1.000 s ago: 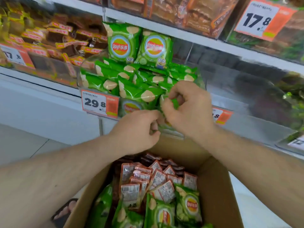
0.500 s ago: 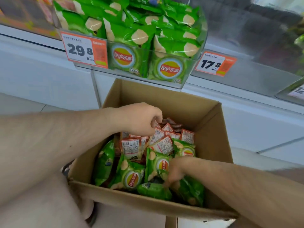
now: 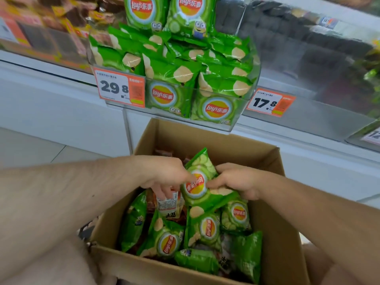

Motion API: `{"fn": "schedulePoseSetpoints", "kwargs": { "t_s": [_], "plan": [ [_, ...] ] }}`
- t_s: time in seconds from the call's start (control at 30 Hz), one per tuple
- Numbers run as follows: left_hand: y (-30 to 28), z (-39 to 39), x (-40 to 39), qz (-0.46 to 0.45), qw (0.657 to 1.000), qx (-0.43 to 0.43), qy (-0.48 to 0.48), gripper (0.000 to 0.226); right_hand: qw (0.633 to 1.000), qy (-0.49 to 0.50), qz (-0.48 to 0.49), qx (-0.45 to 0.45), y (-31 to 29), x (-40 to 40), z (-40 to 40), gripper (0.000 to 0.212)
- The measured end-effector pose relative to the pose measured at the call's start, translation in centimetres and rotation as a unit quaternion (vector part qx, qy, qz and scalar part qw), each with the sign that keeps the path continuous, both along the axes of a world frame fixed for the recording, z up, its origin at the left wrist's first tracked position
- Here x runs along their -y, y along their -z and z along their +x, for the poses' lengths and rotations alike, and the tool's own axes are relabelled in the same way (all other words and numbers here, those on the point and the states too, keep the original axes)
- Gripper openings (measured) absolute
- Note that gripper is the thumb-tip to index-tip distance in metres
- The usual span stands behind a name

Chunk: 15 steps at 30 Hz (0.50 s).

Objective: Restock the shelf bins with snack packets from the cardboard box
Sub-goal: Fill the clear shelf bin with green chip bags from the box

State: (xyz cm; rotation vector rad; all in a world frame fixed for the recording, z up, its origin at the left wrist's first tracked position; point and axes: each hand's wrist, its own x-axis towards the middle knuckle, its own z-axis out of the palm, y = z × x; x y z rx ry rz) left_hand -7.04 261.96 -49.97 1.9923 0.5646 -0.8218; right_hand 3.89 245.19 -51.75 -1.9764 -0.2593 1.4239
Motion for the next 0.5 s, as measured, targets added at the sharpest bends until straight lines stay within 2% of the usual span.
{"fn": "schedulePoseSetpoints", "kwargs": {
  "t_s": [0.07, 0.17, 0.27, 0.4, 0.5],
  "plan": [
    [-0.2, 0.0, 0.0, -0.009, 0.999, -0.011, -0.037, 0.061, 0.998, 0.015, 0.042, -0.041, 0.0, -0.2, -0.8, 0.021],
    [-0.7, -0.1, -0.6, -0.033, 0.996, -0.019, -0.075, 0.065, 0.996, 0.027, 0.079, -0.044, 0.5, 0.1, -0.6, 0.029],
    [-0.8, -0.2, -1.3, -0.009, 0.995, 0.007, -0.102, 0.071, 0.992, 0.039, 0.102, -0.058, 0.8, 0.6, 0.1, 0.04],
    [-0.5, -0.3, -1.6, -0.052, 0.984, 0.032, -0.164, 0.087, 0.983, 0.048, 0.147, -0.097, 0.8, 1.2, 0.7, 0.043],
    [-0.3, -0.1, -1.8, -0.029, 0.982, 0.079, -0.171, 0.1, 0.982, 0.014, 0.143, -0.123, 0.6, 1.3, 1.2, 0.049]
  ]
}}
